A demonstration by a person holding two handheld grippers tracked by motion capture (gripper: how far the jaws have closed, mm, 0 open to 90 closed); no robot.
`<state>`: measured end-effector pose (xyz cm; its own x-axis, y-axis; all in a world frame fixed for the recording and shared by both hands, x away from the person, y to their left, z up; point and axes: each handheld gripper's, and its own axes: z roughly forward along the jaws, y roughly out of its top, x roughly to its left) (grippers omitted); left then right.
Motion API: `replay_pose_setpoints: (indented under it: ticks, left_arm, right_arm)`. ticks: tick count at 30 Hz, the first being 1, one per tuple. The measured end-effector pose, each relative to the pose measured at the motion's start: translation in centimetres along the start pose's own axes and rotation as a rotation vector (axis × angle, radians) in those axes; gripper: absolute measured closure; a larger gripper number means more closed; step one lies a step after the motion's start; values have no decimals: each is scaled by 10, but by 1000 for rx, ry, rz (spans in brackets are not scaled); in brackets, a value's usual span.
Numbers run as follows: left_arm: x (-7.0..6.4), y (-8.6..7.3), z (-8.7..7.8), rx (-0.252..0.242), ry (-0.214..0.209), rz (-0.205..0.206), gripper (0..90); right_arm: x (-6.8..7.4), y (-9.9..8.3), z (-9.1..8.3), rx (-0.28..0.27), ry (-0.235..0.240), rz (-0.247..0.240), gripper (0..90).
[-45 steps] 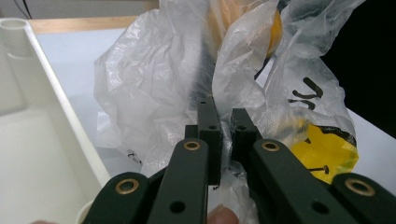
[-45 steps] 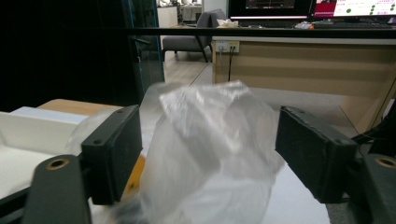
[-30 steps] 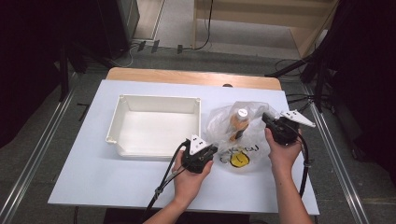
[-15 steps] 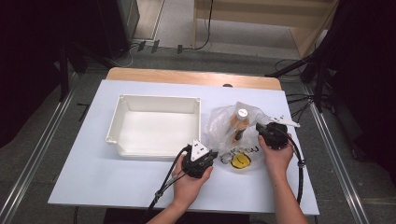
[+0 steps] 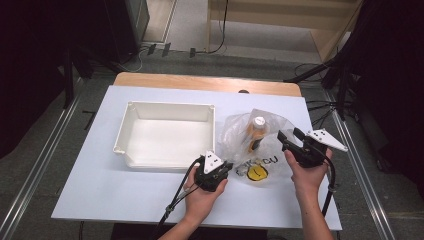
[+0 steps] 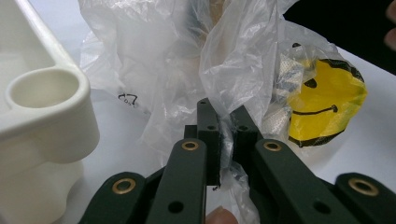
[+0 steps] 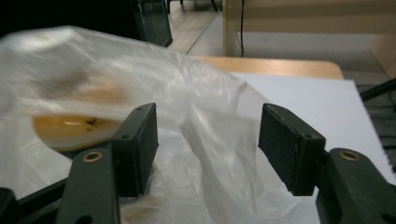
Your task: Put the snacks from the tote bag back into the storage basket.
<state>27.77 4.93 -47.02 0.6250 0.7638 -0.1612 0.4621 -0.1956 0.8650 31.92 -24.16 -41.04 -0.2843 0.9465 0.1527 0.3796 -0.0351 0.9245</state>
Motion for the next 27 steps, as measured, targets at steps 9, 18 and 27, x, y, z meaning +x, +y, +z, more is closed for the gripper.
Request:
replay_pose_setpoints:
  ticks: [9,18,27]
  left_arm:
    - [1,0,-1,-10,-5,-10,858]
    - [2,-1,-3,-26,-12,-14,849]
    - [4,-1,-6,-46,-25,-24,818]
  right_arm:
    - [13,34,-13,-91,12,-45,324]
    - [18,45,12,-40,25,-53,322]
    - [17,27,13,-15,89,-49,313]
